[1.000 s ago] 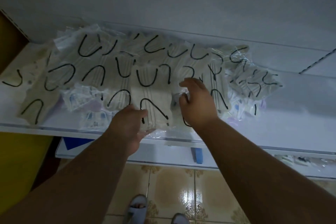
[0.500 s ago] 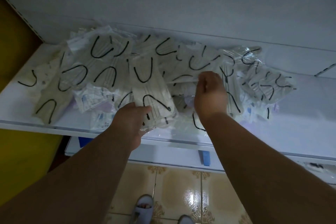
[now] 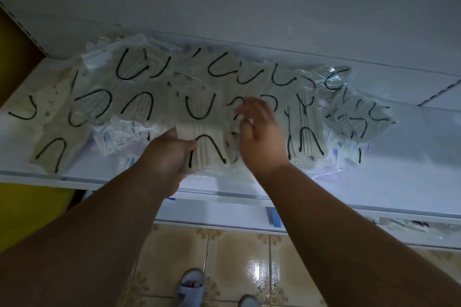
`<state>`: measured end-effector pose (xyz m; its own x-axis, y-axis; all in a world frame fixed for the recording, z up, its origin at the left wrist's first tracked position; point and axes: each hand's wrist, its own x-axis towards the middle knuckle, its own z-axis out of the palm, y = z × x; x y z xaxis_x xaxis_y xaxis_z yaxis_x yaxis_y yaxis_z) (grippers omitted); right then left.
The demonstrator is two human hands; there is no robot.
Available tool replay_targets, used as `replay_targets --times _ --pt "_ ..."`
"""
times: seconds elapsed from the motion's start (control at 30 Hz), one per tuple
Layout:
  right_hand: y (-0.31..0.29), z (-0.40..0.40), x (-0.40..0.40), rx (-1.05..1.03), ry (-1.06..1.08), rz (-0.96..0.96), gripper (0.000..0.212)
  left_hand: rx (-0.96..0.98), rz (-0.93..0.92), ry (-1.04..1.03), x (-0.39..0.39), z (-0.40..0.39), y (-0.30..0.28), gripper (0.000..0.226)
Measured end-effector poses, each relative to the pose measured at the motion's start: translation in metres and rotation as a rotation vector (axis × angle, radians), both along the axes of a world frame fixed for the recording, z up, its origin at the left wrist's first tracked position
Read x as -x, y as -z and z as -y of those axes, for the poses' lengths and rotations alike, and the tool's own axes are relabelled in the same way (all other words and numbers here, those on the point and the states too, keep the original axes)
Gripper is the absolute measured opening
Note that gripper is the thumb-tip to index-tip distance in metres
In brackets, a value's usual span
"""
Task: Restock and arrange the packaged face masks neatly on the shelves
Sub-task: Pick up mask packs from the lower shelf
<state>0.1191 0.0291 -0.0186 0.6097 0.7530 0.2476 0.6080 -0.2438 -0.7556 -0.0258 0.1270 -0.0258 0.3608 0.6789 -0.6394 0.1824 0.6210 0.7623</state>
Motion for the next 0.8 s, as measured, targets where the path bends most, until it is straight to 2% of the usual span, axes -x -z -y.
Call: replay_targets --times 0.03,0.07,0.17,0.23,0.3,0.4,0.5,0.57,0.7,0.77,0.8 --pt "-0.003 -0.005 -0.005 0.027 0.105 -0.036 0.031 -0.042 -0.054 -0.014 0.003 -0.003 0.003 0.020" --pt "-0.004 -0.010 -0.010 0.148 0.155 -0.026 0.034 -0.069 -0.085 -0.022 0.006 -0.004 0.003 0.018" --pt "-0.007 -0.027 -0.021 0.700 0.046 0.238 0.066 -0.129 -0.157 -0.038 0.012 -0.006 0.005 0.015" --pt "-0.006 -0.034 -0.023 0.819 0.007 0.277 0.079 -0.175 -0.192 -0.030 0.015 -0.008 0.009 0.016" --pt "-0.001 -0.035 -0.022 0.804 0.030 0.288 0.076 -0.193 -0.186 -0.025 0.015 -0.009 0.011 0.020" --pt "0.008 -0.029 -0.017 0.691 0.055 0.367 0.047 -0.231 -0.206 -0.009 0.016 -0.009 0.013 0.017" --pt "0.016 -0.018 -0.016 0.516 0.111 0.288 0.026 -0.258 -0.204 -0.011 0.018 -0.011 0.015 0.010" --pt "0.016 -0.016 -0.017 0.449 0.199 0.152 0.034 -0.282 -0.226 0.000 0.018 -0.012 0.017 0.011" --pt "0.001 -0.023 -0.017 0.240 0.374 -0.290 0.077 -0.303 -0.237 0.096 0.011 -0.009 0.019 0.006" --pt "-0.005 -0.029 -0.016 0.165 0.404 -0.478 0.079 -0.310 -0.219 0.116 0.009 -0.007 0.017 0.006" --pt "-0.006 -0.030 -0.018 0.117 0.436 -0.582 0.073 -0.315 -0.223 0.111 0.008 -0.007 0.017 0.007"
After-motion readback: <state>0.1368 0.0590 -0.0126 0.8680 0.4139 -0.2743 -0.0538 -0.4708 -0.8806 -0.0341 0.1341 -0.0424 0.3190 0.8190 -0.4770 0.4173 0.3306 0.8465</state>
